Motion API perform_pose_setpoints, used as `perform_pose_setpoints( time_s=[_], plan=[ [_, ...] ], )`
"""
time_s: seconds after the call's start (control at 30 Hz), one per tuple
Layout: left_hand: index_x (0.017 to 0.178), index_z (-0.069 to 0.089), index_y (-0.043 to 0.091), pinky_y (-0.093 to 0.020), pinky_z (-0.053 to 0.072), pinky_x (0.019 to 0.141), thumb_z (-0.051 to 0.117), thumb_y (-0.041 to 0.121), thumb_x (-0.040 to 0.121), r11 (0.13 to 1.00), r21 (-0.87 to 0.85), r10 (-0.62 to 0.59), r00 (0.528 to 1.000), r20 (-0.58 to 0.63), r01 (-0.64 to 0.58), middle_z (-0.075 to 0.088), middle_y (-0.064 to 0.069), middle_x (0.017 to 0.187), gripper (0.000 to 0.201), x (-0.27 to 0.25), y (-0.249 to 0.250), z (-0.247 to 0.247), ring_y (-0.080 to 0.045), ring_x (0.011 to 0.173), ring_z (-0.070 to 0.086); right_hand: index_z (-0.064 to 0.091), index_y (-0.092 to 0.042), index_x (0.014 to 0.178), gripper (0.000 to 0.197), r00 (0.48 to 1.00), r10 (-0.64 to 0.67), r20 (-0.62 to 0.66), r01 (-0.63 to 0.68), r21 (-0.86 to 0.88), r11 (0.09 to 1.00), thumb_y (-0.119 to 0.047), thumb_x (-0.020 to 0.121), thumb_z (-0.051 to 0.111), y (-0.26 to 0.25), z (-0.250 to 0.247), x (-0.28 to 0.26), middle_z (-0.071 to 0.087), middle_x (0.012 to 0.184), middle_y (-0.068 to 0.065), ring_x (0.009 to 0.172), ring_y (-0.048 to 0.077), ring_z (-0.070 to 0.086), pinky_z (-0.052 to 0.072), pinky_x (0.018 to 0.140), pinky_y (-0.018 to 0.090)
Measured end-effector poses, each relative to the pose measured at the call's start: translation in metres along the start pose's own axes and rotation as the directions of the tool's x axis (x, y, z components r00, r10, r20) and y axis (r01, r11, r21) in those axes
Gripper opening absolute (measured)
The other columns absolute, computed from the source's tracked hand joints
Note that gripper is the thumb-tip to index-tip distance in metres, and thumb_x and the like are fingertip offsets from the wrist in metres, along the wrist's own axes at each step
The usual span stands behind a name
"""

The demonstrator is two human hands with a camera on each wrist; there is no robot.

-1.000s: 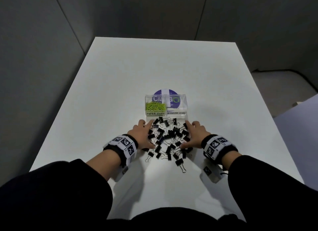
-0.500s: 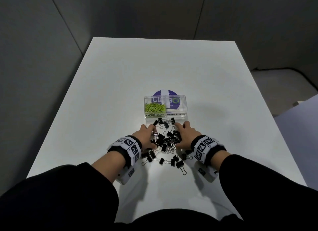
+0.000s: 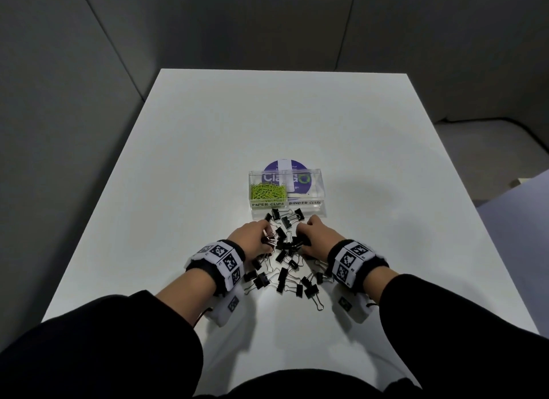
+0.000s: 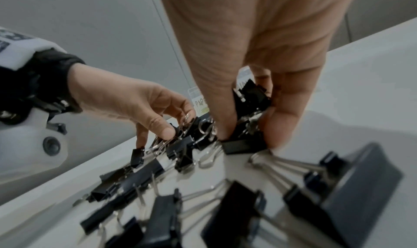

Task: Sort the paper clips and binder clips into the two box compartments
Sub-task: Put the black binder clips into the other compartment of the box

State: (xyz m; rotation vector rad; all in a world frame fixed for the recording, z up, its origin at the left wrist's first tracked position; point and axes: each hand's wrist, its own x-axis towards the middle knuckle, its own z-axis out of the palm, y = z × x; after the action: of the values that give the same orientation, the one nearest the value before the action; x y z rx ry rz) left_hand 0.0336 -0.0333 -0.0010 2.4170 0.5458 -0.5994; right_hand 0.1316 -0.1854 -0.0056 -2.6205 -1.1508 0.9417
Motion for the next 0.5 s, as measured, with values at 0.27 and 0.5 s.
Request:
perform_pose_setpoints(
  time_s=[0.27, 0.5],
  plan=[
    [0.110, 0.060, 0.013, -0.025, 0.044, 0.081, 0.061, 0.015, 0.087, 0.988, -0.135, 0.060, 0.994, -0.087, -0.072, 0.063, -0.007, 0.111, 0.023, -0.008, -0.005, -0.001, -0.017, 0.091, 0.057, 0.064, -0.006, 0.110, 0.024, 0.991, -0.026, -0.130, 0.045, 0.146, 0.988, -0.013, 0.088, 0.058, 0.016, -0.006, -0.007, 0.051, 0.121, 0.012, 0.109, 0.027, 0.053, 0.041, 0.096, 0.031],
    [0.111, 0.062, 0.013, -0.023, 0.044, 0.085, 0.057, 0.015, 0.090, 0.945, -0.145, 0.238, 0.919, -0.314, -0.294, 0.060, -0.002, 0.112, 0.021, -0.026, 0.004, -0.022, -0.013, 0.092, 0.055, 0.064, -0.005, 0.108, 0.022, 0.922, -0.108, -0.372, 0.187, 0.185, 0.965, -0.013, 0.089, 0.057, 0.017, -0.040, -0.010, 0.051, 0.120, 0.011, 0.104, 0.024, 0.055, 0.039, 0.092, 0.020]
  ],
)
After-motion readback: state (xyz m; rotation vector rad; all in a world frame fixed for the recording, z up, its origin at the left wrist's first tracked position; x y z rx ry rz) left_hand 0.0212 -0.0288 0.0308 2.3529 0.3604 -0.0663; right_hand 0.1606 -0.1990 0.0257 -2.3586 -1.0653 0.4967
